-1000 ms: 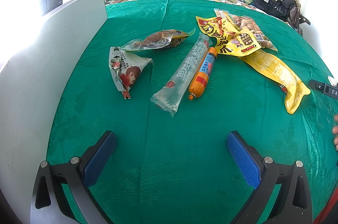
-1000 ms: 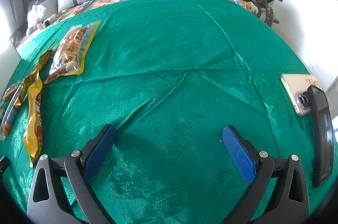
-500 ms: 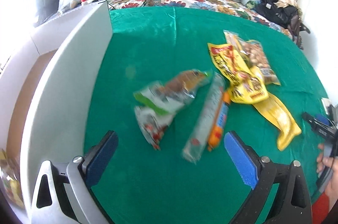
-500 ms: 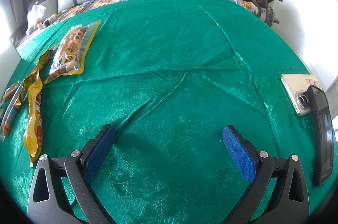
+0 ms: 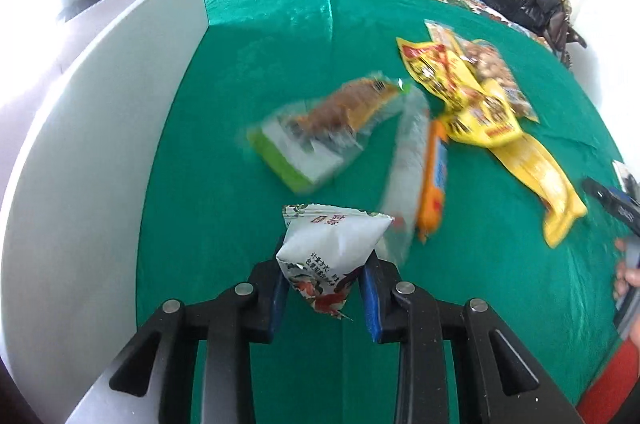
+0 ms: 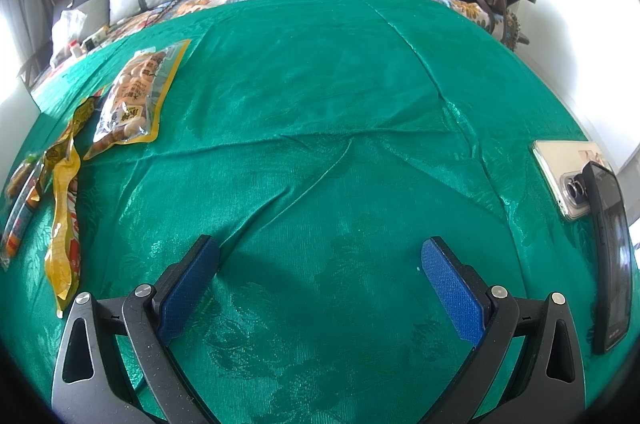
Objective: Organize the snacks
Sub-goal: 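Grasp the white cartoon-printed snack packet with the left tool, then lift the white packet with the left tool while the right tool grasps the long yellow packet, then carry both packets over the white box and open both tools to release them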
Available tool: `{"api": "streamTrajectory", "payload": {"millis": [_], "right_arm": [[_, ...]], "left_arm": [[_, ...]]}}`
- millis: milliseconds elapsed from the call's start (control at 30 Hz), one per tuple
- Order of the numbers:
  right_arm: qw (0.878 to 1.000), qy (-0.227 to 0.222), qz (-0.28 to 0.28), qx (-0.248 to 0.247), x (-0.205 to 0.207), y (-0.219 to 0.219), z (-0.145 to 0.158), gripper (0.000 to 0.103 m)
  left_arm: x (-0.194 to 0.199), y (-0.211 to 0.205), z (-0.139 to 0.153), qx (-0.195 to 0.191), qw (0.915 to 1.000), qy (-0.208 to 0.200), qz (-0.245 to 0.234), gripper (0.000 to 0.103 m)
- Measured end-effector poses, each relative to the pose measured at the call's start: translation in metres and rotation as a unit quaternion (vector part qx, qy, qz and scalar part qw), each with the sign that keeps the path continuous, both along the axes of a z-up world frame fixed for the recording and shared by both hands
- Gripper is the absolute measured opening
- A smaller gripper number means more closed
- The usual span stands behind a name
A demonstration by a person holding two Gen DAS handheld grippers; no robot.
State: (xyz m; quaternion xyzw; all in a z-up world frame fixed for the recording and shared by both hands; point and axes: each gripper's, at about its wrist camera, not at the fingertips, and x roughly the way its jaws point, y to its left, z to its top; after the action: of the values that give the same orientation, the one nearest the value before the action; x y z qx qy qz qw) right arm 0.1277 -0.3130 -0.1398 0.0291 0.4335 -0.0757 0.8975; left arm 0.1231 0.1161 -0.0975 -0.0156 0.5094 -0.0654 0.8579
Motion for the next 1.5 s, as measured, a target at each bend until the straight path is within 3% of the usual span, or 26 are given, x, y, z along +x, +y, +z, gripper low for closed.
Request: {"api": "streamTrajectory", "payload": {"millis": [100,200,300,367,467,500,533,600,733,800,867,900,1000,1067,1133,1200,1367,1500], "right_arm": [[0.999,-0.015,0.015,0.033,-0.009,0.0,0.006,0.1],[0.984,-0.068,0.108,0.124,-0.025,0.027,0.028,0.1],[0.968,-0.038,0.222,0.113,-0.017,0.09,0.038,0.099],[0.965,0.003,0.242,0.098,0.002,0.121,0.033,0.099],[0.966,0.073,0.245,0.043,0.032,0.154,0.011,0.097],[0.964,0.09,0.247,0.03,0.037,0.16,0.004,0.08],[0.967,0.086,0.242,-0.001,0.036,0.165,0.004,0.051],[0.965,0.106,0.24,0.013,0.033,0.164,0.007,0.047],[0.957,0.162,0.233,0.065,-0.004,0.146,0.011,0.045],[0.954,0.18,0.231,0.069,-0.027,0.14,0.011,0.046],[0.957,0.179,0.217,0.067,-0.035,0.137,0.015,0.055],[0.96,0.172,0.212,0.066,-0.035,0.137,0.018,0.07],[0.965,0.152,0.208,0.034,-0.027,0.151,0.023,0.073],[0.961,0.171,0.218,0.005,-0.021,0.166,0.015,0.071],[0.958,0.179,0.222,-0.032,-0.021,0.174,0.011,0.041],[0.959,0.185,0.213,-0.016,-0.025,0.172,0.018,0.036],[0.967,0.158,0.189,0.07,-0.044,0.152,0.053,0.033],[0.963,0.118,0.194,0.145,-0.052,0.161,0.097,0.033]], "left_arm": [[-0.034,0.001,0.004,-0.006,0.9999,-0.005,-0.009,0.03],[-0.06,-0.004,0.003,0.001,0.9998,-0.016,-0.015,0.03],[-0.074,-0.003,-0.001,0.0,0.9997,-0.021,-0.014,0.031],[-0.076,0.0,-0.006,-0.01,0.9998,-0.014,-0.01,0.031],[-0.084,0.005,-0.006,-0.013,0.9996,-0.023,-0.009,0.031],[-0.086,0.007,-0.006,-0.02,0.9994,-0.026,-0.008,0.03],[-0.088,0.011,-0.006,-0.026,0.9993,-0.028,-0.006,0.031],[-0.09,0.017,-0.006,-0.037,0.9988,-0.031,-0.003,0.031],[-0.09,0.023,-0.008,-0.056,0.9979,-0.032,-0.005,0.03],[-0.089,0.022,-0.009,-0.064,0.9974,-0.03,-0.011,0.03],[-0.088,0.018,-0.009,-0.071,0.9969,-0.028,-0.017,0.031],[-0.087,0.016,-0.009,-0.075,0.9965,-0.029,-0.02,0.031],[-0.091,0.012,-0.003,-0.077,0.9958,-0.039,-0.032,0.031],[-0.096,0.014,0.004,-0.077,0.9952,-0.047,-0.037,0.031],[-0.101,0.02,0.012,-0.087,0.9941,-0.055,-0.034,0.031],[-0.105,0.026,0.019,-0.101,0.9925,-0.063,-0.029,0.031],[-0.111,0.035,0.041,-0.143,0.9866,-0.075,-0.02,0.031],[-0.115,0.054,0.079,-0.182,0.9779,-0.103,-0.006,0.031]]}}
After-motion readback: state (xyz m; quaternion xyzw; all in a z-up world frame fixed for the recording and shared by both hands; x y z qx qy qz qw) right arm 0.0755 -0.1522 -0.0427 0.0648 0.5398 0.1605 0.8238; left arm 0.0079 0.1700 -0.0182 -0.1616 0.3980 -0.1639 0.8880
